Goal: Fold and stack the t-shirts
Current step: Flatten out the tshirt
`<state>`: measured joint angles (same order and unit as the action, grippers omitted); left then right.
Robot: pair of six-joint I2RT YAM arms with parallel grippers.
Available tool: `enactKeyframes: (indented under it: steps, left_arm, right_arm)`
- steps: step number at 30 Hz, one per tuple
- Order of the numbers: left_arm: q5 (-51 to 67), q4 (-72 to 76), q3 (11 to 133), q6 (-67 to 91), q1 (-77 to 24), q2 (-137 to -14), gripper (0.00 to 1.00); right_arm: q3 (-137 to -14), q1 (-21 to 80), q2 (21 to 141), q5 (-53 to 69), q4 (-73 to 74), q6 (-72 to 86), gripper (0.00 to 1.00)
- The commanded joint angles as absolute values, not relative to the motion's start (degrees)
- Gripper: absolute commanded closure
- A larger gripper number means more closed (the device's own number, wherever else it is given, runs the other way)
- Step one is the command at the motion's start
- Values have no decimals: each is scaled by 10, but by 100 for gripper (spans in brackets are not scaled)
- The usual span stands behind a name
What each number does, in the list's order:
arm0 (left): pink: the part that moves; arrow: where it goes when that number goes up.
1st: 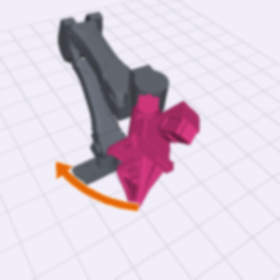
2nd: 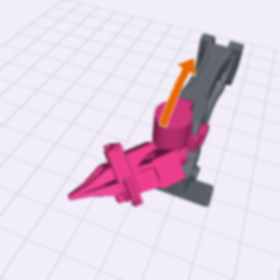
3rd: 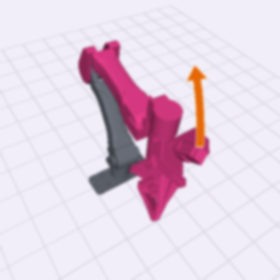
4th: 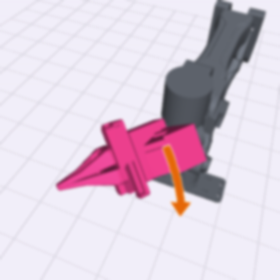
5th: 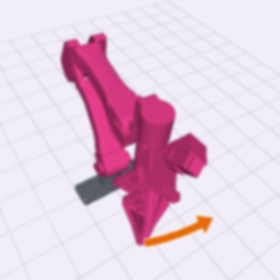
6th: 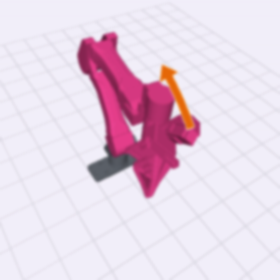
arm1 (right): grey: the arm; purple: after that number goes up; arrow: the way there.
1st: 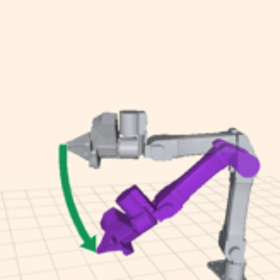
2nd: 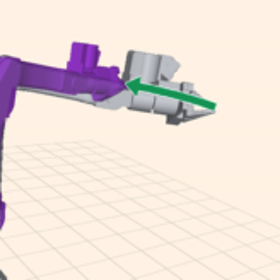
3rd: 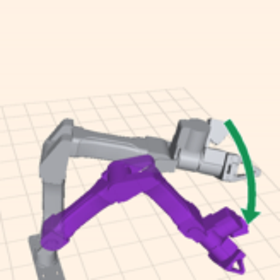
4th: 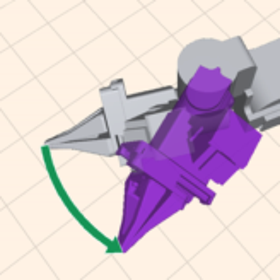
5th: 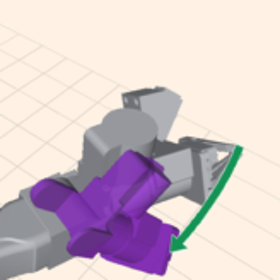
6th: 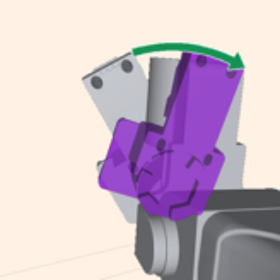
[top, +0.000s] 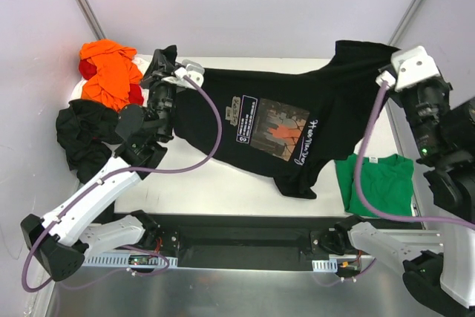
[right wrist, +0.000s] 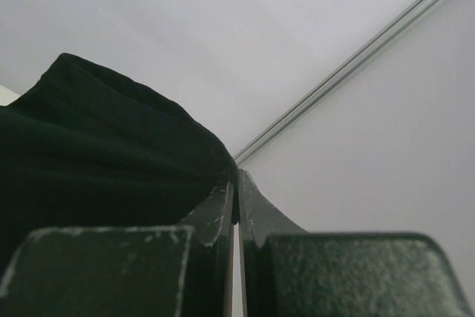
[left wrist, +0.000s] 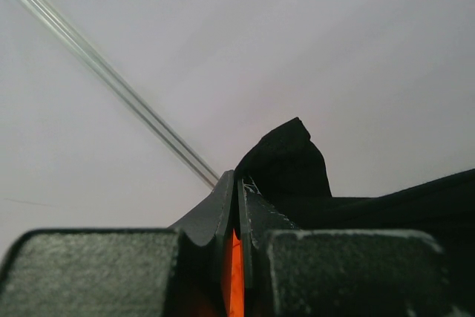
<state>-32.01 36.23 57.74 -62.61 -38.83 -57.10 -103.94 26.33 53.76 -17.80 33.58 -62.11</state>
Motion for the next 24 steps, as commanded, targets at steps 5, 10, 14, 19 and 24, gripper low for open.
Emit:
enactKeyframes:
  steps: [5, 10, 14, 19, 24]
  left_arm:
    - [-331, 417, 618, -583, -332, -614, 100]
    - [-337, 424, 623, -575, -317, -648, 100]
    - [-339, 422, 623, -565, -316, -668, 100]
    - [-347, 428, 625, -558, -315, -693, 100]
    - [-361, 453, 635, -563, -309, -736, 100]
  right_arm:
    - [-1003, 254, 567, -234, 176, -661, 99]
    - [-980, 215, 584, -208, 127, -648, 99]
    - [-966, 153, 603, -182, 101, -615, 99]
    - [-949, 91, 642, -146, 81, -556, 99]
    - [-949, 48, 686, -130, 58, -511, 99]
